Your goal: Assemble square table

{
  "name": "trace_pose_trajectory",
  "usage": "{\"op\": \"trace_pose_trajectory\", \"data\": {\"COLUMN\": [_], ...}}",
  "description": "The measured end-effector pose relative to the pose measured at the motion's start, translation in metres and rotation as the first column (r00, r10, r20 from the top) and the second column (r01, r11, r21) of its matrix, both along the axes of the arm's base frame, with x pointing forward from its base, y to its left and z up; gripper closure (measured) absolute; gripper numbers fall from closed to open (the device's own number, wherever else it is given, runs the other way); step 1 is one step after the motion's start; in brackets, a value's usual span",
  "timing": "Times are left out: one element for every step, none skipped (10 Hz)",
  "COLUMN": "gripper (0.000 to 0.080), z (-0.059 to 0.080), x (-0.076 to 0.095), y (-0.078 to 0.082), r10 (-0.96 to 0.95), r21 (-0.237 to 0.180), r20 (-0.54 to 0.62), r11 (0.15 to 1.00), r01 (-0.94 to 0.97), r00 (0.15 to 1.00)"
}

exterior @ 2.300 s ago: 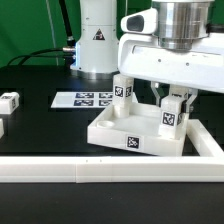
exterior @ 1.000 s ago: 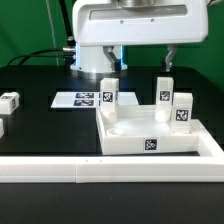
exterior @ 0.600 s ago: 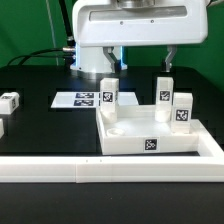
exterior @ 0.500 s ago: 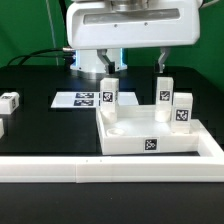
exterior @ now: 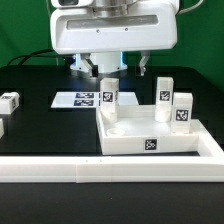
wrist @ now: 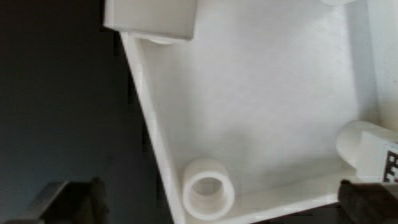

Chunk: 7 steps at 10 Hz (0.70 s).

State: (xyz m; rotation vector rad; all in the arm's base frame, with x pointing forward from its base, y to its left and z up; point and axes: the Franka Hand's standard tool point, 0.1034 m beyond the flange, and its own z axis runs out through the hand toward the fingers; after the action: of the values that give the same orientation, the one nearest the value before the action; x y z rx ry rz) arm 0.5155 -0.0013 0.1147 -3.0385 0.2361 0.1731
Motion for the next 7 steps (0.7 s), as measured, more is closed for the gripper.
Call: {"op": "trace_pose_trajectory", "data": {"gripper": [0.015,0.015,0.015,0.015,0.015,0.015,0.015], "z": [0.0,0.0,-0.002,-0.005,-0.009,-0.012,-0.014], "x": [0.0,0.0,-0.004,-0.011,-0.02,-0.029,-0.036], "y": [-0.007,-0.016,-0.027,-0.04,-0.057,-0.073,-0.093], "r10": [-0.008,-0.01,-0.004,0.014,0.034,0.053,0.067], "r21": [-0.002,-0.003,-0.003,-0.006,-0.006,-0.004,-0.003], "r20": [0.001,0.002,0.0,0.003,0.0,-0.005,-0.008], "r11": [1.0,1.0,1.0,1.0,0.999,0.999,0.998], "r01": [0.008,0.01,0.004,-0.014,-0.034,-0.053,-0.067], "r00": [1.0,1.0,1.0,1.0,0.999,0.999,0.998]}}
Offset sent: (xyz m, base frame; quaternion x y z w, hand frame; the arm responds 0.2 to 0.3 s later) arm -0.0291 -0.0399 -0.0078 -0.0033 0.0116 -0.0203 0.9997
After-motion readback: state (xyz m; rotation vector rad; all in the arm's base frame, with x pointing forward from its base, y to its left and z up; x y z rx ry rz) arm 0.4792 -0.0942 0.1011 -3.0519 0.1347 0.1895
